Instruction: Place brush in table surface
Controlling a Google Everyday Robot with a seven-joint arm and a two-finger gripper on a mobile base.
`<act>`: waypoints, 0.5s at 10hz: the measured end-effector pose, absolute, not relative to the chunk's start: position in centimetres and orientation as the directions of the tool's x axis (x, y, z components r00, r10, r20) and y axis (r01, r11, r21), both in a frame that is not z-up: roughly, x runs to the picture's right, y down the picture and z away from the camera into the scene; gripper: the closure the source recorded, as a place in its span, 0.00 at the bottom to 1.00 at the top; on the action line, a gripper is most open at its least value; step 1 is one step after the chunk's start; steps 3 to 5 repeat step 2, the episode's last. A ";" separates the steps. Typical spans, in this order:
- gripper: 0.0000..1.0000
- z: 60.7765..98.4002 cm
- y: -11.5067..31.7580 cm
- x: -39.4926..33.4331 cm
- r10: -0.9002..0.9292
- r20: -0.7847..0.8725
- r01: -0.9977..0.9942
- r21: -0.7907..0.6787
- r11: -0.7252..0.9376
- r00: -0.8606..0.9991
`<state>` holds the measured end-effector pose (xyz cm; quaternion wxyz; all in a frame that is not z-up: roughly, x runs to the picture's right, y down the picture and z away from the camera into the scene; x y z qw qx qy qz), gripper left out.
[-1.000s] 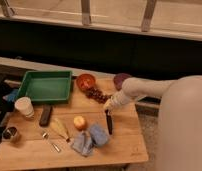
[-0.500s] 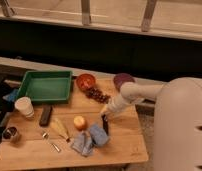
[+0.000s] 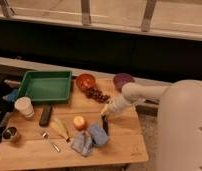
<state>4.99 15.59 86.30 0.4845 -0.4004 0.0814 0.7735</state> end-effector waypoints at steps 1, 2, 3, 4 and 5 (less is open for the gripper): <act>0.26 86.3 15.6 4.9 0.685 -0.699 -0.815 -0.263 -0.516 -0.208; 0.26 86.3 15.5 4.9 0.685 -0.698 -0.814 -0.264 -0.517 -0.209; 0.26 86.3 15.5 4.9 0.685 -0.698 -0.814 -0.264 -0.517 -0.209; 0.26 86.3 15.5 4.9 0.685 -0.698 -0.814 -0.264 -0.517 -0.209; 0.26 86.3 15.5 4.9 0.685 -0.698 -0.814 -0.264 -0.517 -0.209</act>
